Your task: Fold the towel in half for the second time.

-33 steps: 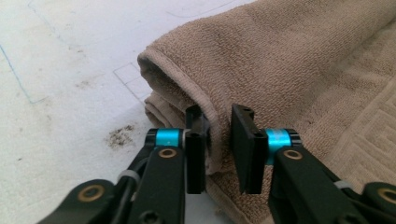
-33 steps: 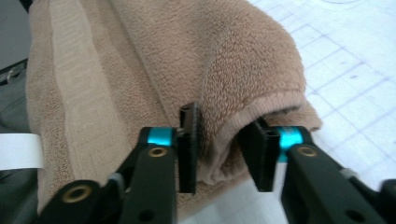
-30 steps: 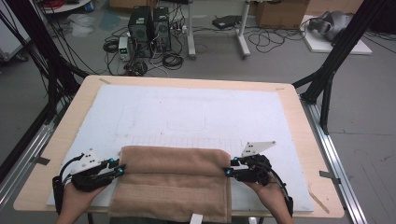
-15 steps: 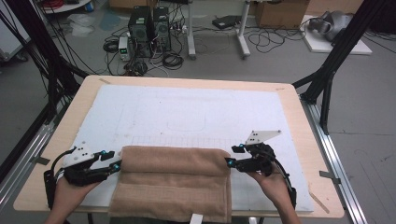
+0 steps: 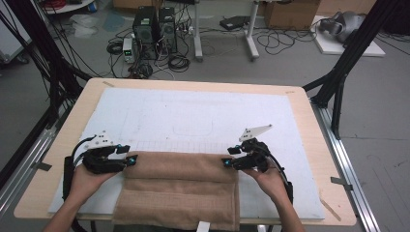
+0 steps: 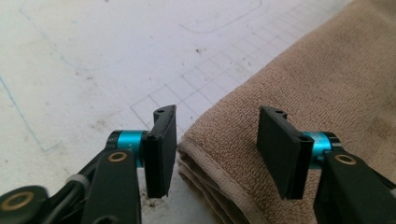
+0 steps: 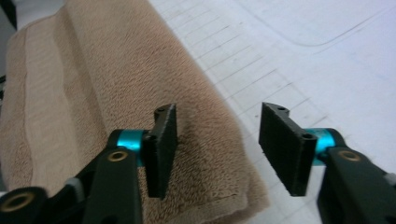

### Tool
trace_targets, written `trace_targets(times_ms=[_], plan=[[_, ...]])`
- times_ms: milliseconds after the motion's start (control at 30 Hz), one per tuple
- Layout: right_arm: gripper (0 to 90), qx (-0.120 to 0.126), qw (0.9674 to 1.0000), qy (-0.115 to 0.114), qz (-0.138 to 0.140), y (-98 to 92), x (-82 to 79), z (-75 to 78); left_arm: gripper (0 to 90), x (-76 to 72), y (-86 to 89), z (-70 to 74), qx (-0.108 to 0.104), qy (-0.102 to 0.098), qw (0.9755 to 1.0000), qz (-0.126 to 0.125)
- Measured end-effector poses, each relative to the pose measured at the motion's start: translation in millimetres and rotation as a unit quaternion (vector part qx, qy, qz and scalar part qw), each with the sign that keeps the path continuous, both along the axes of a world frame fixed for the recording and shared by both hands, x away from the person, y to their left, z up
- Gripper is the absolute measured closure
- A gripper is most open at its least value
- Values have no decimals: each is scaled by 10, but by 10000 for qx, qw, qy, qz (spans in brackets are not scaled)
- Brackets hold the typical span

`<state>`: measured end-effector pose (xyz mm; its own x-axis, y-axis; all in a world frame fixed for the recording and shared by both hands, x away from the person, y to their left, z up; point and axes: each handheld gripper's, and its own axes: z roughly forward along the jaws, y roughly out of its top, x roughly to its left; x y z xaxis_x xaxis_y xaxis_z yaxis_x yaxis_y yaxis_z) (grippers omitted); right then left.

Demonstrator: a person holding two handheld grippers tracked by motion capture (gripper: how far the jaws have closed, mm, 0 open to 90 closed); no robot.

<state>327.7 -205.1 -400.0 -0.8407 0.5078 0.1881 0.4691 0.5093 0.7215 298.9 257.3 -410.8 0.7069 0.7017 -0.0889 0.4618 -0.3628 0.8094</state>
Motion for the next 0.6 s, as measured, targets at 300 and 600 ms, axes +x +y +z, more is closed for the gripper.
trace_targets(times_ms=[300,600], plan=[[778,20,9989,54,472,12,-95,-14,835,-97,-3,43,-69,-53,9993,-361],[795,203,9927,-549,1056,-13,-563,409,849,-777,137,350,-355,-767,9948,-563]])
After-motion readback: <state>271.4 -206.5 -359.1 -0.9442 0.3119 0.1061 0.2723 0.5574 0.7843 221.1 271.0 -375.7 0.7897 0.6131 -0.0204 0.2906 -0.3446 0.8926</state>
